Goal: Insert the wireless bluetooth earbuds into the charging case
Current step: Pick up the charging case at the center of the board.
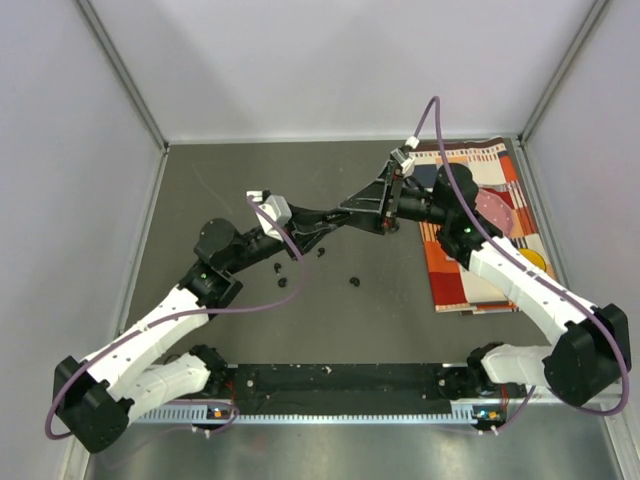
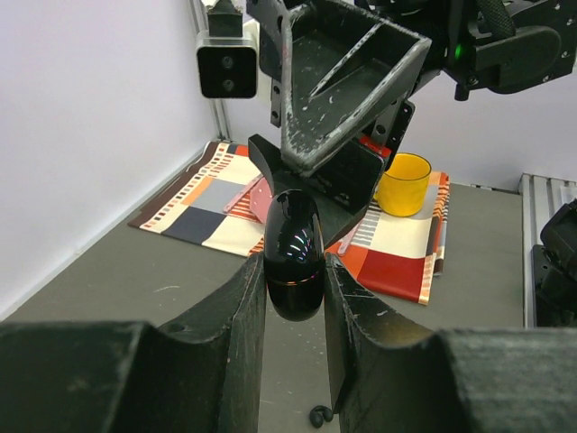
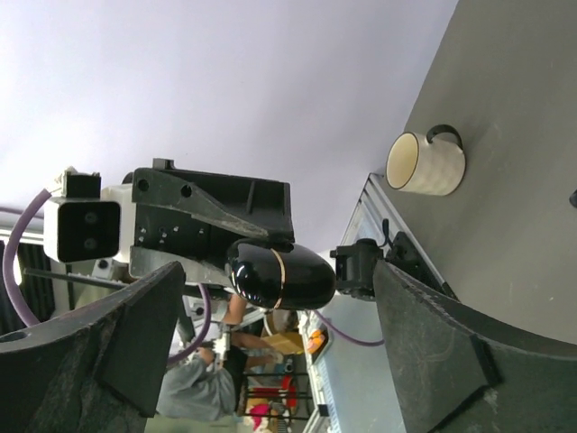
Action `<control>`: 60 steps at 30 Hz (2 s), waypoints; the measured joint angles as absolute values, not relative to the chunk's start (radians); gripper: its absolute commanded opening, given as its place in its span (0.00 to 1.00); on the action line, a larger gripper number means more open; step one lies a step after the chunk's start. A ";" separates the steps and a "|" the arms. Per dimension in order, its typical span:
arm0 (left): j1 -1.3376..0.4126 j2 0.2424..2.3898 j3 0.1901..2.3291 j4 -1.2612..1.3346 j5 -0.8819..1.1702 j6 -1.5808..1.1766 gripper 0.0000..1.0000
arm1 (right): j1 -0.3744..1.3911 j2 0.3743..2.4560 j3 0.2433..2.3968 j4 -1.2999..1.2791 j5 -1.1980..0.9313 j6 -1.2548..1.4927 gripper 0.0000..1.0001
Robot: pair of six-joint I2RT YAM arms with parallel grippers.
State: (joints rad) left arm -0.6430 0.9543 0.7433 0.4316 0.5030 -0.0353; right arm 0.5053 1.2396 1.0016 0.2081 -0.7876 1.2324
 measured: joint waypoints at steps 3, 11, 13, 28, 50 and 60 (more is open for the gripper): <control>-0.648 0.957 0.743 0.432 0.502 -0.027 0.00 | 0.514 1.252 0.997 0.226 -0.791 1.260 0.72; -0.657 0.973 0.743 0.432 0.478 -0.023 0.00 | 0.528 1.279 0.980 0.285 -0.807 1.326 0.49; -0.657 0.973 0.744 0.441 0.473 -0.023 0.00 | 0.527 1.282 0.973 0.292 -0.806 1.340 0.40; -0.657 0.974 0.730 0.474 0.458 -0.057 0.67 | 0.530 1.288 0.879 0.512 -0.808 1.491 0.15; -0.659 1.015 0.584 0.878 0.446 -0.204 0.57 | 0.530 1.288 0.857 0.604 -0.807 1.557 0.14; -0.668 1.037 0.586 0.867 0.447 -0.199 0.54 | 0.530 1.288 0.857 0.614 -0.815 1.568 0.14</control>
State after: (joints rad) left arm -0.6682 1.0370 0.5861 0.8669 0.4469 -0.1986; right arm 0.5304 1.2877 0.8566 0.6136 -0.8146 1.5681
